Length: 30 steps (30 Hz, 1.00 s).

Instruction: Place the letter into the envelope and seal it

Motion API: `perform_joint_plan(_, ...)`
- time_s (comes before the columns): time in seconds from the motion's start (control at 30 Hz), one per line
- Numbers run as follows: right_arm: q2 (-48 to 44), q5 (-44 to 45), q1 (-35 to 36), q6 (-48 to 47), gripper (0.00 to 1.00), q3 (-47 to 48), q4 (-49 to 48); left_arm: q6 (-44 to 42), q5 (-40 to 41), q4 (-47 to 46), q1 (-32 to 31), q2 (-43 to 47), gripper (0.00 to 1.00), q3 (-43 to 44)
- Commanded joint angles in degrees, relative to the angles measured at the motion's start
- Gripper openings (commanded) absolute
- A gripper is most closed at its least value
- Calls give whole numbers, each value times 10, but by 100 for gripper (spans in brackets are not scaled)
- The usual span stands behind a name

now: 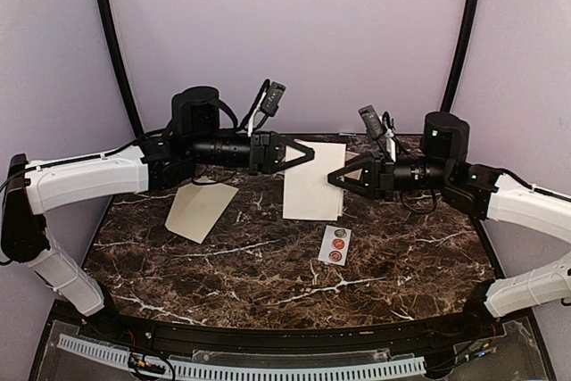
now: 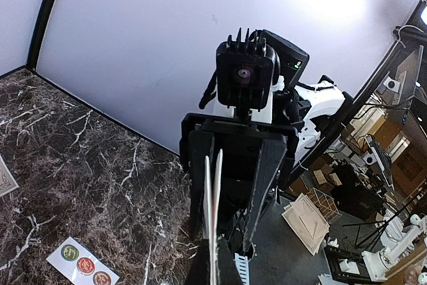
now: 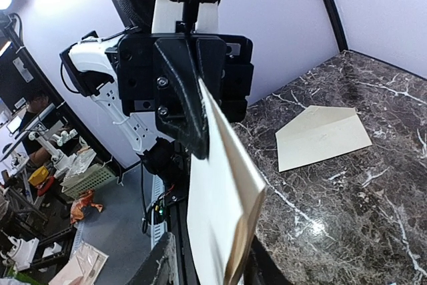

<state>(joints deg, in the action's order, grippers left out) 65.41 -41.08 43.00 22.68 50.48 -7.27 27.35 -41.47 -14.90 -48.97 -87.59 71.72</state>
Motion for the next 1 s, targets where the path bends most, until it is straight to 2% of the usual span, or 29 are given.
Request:
perform_joint_plan(0.0,-26,36,-24,43,44,-34,-88,40,72,-84,3,15,0,-22)
perform_joint_plan(0.1,-38,53,-50,75,72,-66,-130,56,122,-118,4,14,0,-29)
perform_joint_plan(0.17,-43,63,-66,107,83,-88,-171,68,158,-137,4,14,0,-34)
perform_joint_plan(0.27,-44,83,-83,150,93,-109,-217,95,210,-190,4,14,0,-54)
perform_joint_plan(0.5,-11,103,-100,242,99,-134,-294,145,335,-333,4,6,0,-119)
perform_joint_plan(0.77,11,99,-100,279,99,-140,-321,181,364,-431,4,-26,0,-129)
perform_joint_plan(0.97,11,106,-98,325,99,-162,-377,212,359,-500,3,-45,0,-141)
